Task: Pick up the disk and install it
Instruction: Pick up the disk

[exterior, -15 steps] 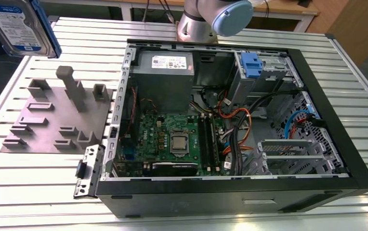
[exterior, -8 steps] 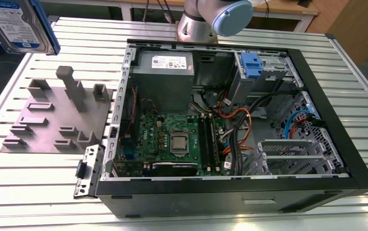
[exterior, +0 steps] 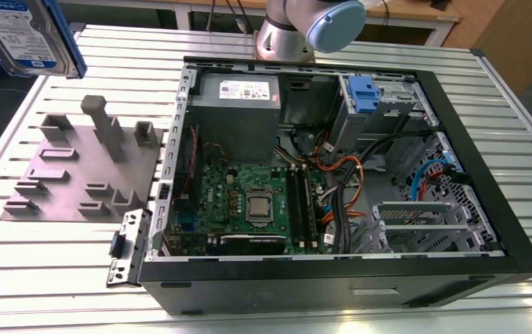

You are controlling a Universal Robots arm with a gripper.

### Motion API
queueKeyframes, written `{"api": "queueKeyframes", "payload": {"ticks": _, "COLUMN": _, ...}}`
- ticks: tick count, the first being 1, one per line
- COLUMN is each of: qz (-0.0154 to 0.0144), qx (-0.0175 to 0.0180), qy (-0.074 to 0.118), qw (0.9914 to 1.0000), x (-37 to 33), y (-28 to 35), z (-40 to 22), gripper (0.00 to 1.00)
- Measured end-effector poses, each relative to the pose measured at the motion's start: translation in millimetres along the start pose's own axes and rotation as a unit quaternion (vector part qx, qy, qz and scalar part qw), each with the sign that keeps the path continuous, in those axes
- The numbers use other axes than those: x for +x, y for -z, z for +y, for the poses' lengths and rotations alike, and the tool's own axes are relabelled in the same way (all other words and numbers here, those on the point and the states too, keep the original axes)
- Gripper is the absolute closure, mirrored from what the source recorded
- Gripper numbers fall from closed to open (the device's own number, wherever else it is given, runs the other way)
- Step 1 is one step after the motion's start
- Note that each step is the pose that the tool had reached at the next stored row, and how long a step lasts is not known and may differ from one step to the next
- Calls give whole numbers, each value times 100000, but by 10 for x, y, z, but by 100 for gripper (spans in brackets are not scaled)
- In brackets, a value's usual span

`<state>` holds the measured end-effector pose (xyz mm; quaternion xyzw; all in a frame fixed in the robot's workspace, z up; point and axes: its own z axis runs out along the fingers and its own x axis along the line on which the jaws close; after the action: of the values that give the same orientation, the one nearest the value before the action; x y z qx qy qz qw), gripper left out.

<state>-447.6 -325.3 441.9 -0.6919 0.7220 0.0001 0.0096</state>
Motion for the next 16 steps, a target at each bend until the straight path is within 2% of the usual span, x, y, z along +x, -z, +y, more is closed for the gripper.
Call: {"api": "queueKeyframes", "payload": {"ticks": 16, "qz": -2, "qx": -12, "qy": 690, "qw": 99998, "x": 0, "y": 14, "z": 0, "gripper": 64}}
